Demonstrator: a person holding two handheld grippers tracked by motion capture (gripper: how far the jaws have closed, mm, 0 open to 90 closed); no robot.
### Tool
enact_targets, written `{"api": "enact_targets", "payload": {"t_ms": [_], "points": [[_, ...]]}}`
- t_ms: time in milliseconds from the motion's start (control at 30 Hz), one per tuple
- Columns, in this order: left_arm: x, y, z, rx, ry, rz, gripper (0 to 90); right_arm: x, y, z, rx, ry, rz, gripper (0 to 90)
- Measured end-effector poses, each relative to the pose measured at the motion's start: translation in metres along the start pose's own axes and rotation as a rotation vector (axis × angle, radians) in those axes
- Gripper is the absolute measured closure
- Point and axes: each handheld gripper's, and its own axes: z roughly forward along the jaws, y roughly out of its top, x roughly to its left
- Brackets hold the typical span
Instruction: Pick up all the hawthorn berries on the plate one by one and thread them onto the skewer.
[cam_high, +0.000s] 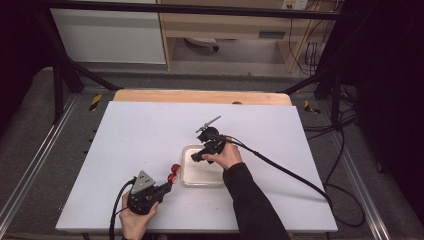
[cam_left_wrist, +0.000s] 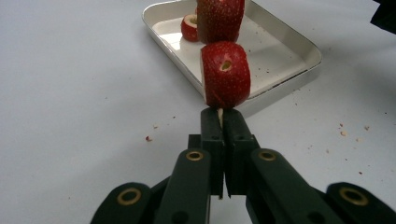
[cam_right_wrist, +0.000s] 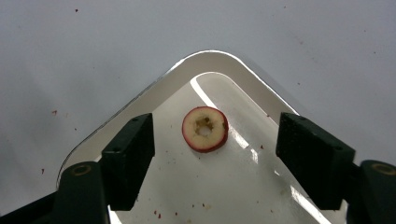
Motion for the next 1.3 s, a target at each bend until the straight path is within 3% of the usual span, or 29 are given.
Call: {"api": "enact_targets", "payload": {"t_ms": [467,900,1067,1300], "points": [[0.0,-0.001,0.001,0.008,-0.012,-0.002,88.2,-0.004,0.008,0.018,0.092,0.019,0.004,48.3],[0.0,-0.001,0.002,0.015,-0.015,0.0,88.3,-0.005,0.008,0.024,0.105,0.045,0.026,60.7],[0.0,-0.001,0.002,0.015,-0.013,0.001,88.2,-0.006,0.008,0.023,0.11,0.041,0.044,61.3],[-0.001,-0.001,0.002,0.014,-0.013,0.005,88.2,-0.003,0.009,0.01,0.079,0.043,0.073,61.4]]}}
